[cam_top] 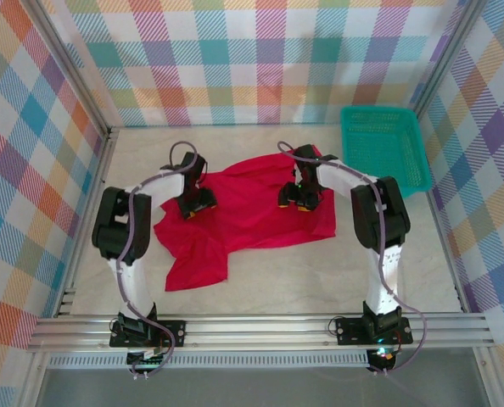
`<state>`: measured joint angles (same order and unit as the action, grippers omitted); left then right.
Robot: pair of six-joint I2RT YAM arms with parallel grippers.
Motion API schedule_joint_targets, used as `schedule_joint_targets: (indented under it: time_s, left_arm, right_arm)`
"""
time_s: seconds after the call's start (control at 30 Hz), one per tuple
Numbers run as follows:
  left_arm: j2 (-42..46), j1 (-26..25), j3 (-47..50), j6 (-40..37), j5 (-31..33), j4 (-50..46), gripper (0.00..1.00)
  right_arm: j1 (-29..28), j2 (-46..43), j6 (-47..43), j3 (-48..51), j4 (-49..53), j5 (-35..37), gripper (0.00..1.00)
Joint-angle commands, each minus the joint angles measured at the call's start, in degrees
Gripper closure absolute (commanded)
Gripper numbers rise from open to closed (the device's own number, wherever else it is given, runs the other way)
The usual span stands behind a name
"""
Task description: Fold the inside-out t-shirt
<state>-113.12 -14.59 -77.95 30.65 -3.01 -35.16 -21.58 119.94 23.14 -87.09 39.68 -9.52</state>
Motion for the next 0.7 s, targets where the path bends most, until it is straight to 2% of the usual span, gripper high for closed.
schedule_joint_targets:
  time_s: [0.0,0.13,0.27,0.4,0.53,0.6,0.67]
  left_arm:
    - [-8.9,1.8,-9.4,-0.1,1.6,-1.9,0.32]
    - [-16.7,3.2,-20.9,-1.2,4.0,-7.2,0.34]
    - [-15.7,4.1,-22.6,-2.4,8.6,-9.3,0.34]
    - [-8.8,4.1,-17.7,-2.7,13.2,-9.5,0.35]
    - [0.0,1.2,-10.8,-3.3,18.3,-9.4,0.34]
    - [3.3,-0.3,-7.6,-3.0,18.3,-9.5,0.34]
    - [6.5,-1.4,-3.1,-1.8,15.1,-8.0,0.34]
  right_arm:
    - [2.2,3.7,0.0,-4.0,-1.7,1.7,0.36]
    - [3.7,5.7,-1.3,-6.2,0.9,2.5,0.39]
    - [3.8,1.3,-2.4,-1.6,1.8,5.7,0.42]
    - [3.7,-6.4,-2.4,4.8,1.2,6.1,0.44]
    - [3.2,-12.0,-1.7,7.4,1.0,4.4,0.5]
    - [2.7,-12.6,-1.6,6.5,0.8,4.2,0.5]
    - [2.5,-11.8,-1.2,4.6,-0.4,2.7,0.5]
